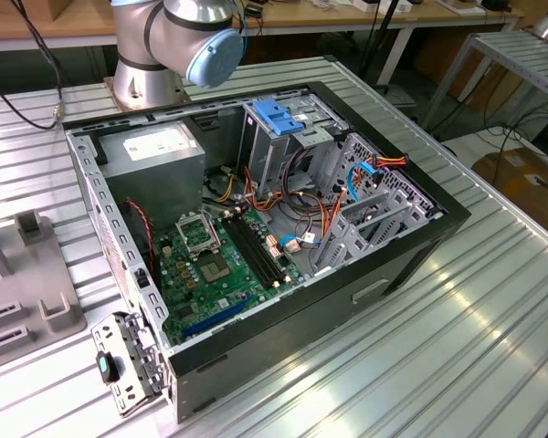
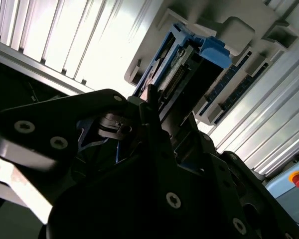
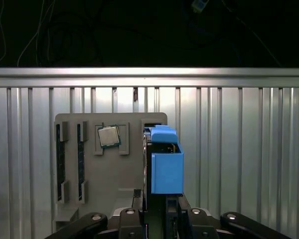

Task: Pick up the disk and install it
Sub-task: 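Pick up the disk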

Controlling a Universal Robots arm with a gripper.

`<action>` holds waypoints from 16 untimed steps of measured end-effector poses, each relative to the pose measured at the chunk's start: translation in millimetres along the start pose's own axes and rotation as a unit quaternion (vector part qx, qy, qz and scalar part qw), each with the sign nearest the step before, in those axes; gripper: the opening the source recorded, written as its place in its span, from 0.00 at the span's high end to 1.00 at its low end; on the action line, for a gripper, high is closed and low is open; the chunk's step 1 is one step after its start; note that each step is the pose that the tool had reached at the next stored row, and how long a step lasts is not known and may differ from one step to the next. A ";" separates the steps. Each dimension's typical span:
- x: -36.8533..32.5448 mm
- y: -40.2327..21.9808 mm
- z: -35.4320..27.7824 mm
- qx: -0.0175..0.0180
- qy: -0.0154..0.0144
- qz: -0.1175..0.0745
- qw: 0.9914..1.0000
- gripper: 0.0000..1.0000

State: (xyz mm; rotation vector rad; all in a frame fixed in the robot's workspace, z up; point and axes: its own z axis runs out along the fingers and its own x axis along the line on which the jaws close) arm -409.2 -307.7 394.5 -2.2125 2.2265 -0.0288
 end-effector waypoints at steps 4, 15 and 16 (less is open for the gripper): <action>0.0 -0.1 -3.7 0.000 0.000 0.000 1.000 0.65; 0.1 -0.2 -12.9 0.000 0.000 0.000 1.000 0.65; 0.1 -0.2 -13.5 0.000 0.000 0.000 1.000 0.65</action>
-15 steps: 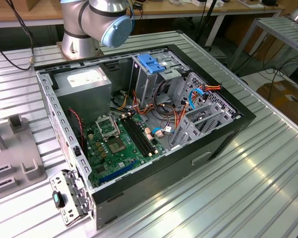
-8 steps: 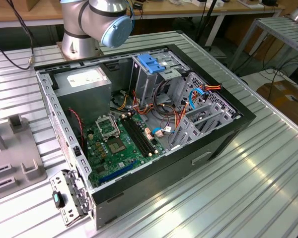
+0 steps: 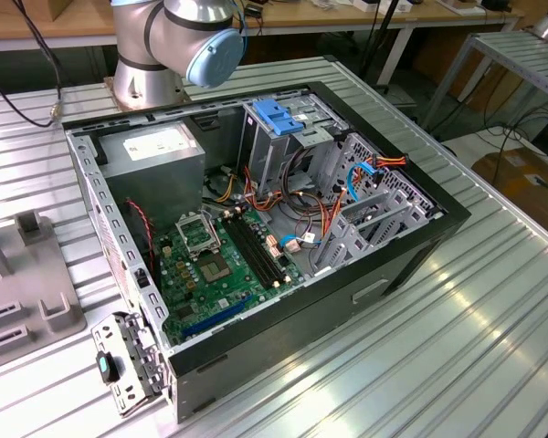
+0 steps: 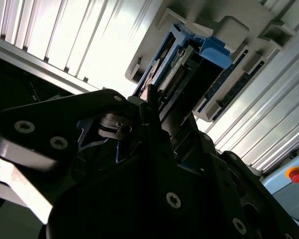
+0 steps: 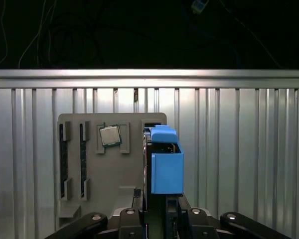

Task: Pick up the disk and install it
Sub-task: 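Pick up the disk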

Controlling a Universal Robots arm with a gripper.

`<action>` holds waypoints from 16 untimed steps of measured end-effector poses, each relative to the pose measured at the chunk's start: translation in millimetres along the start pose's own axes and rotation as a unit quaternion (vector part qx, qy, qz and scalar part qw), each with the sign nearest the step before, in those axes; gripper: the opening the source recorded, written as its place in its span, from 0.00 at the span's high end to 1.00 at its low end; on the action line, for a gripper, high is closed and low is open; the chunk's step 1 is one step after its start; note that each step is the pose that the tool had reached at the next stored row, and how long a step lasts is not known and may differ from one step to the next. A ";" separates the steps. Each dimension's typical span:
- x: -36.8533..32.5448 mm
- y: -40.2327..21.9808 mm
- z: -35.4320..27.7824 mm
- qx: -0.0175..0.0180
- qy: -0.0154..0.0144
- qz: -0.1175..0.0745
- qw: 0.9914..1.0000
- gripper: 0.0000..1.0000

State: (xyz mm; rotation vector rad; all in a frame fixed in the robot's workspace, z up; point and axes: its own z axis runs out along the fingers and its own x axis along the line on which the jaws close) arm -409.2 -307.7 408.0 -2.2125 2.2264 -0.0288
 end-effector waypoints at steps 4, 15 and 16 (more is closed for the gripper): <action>0.0 0.0 -2.8 0.000 0.000 0.000 1.000 0.65; 0.1 -0.1 -5.7 0.000 0.000 0.000 1.000 0.65; 0.1 -0.1 -6.1 0.000 0.000 0.000 1.000 0.65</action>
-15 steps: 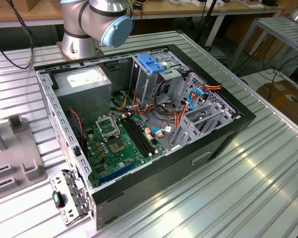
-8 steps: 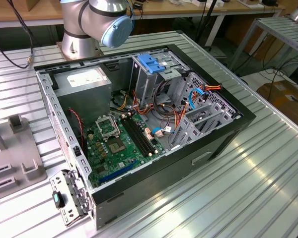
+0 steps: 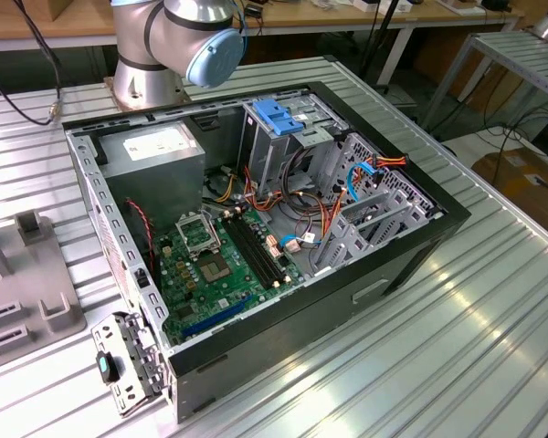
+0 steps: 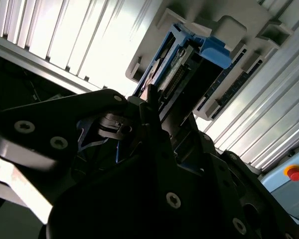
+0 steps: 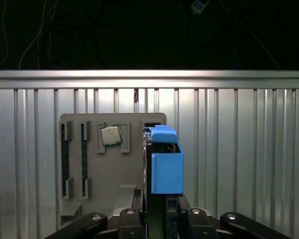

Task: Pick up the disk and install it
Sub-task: 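Pick up the disk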

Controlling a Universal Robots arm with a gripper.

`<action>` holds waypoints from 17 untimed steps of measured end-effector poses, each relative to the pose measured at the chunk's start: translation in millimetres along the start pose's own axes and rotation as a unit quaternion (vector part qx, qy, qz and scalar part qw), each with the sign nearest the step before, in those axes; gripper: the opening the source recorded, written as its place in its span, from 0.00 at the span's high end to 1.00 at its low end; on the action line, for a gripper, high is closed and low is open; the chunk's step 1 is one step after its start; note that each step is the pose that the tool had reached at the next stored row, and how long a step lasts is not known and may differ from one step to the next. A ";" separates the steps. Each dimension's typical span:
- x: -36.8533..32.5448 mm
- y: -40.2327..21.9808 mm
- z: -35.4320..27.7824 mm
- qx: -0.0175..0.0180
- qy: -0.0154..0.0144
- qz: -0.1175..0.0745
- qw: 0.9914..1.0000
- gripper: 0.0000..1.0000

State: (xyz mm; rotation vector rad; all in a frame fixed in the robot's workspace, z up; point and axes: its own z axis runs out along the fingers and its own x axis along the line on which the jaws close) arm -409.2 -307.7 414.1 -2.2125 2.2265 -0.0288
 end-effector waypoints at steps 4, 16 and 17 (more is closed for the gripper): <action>0.0 0.0 -2.0 0.000 0.000 0.000 1.000 0.65; 0.2 -0.3 -17.0 0.000 0.000 0.000 1.000 0.65; 0.2 -0.3 -19.3 0.000 0.000 0.000 1.000 0.65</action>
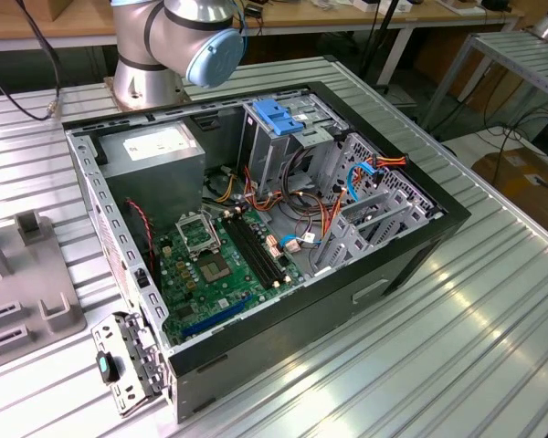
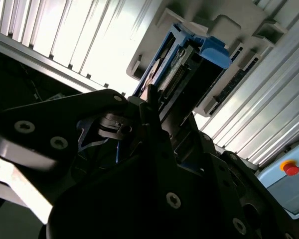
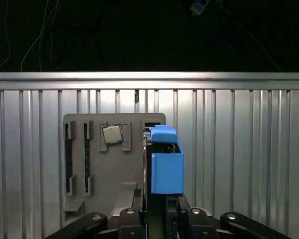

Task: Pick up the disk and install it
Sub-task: 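Pick up the disk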

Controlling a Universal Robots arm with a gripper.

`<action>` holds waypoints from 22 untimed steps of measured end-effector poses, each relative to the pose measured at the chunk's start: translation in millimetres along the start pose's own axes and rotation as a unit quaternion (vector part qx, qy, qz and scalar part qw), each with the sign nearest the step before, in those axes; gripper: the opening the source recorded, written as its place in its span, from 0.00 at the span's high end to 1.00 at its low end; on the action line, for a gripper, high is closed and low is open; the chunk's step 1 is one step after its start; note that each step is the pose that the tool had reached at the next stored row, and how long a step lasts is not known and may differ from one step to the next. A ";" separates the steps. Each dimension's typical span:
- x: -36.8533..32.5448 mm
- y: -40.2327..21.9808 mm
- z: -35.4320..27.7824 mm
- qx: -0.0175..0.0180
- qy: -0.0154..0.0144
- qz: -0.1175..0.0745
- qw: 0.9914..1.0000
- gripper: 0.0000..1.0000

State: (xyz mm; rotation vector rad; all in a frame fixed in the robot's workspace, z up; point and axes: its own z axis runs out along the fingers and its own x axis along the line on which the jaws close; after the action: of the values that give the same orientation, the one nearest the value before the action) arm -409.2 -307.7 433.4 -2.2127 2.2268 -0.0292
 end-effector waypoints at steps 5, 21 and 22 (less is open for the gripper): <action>0.2 -0.2 -11.9 0.000 0.000 0.000 1.000 0.65; 0.5 -0.6 -45.2 0.000 0.000 0.000 1.000 0.65; 0.5 -0.7 -45.5 0.000 0.000 0.000 1.000 0.65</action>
State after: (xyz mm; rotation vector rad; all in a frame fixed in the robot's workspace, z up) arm -409.2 -307.7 478.9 -2.2128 2.2268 -0.0297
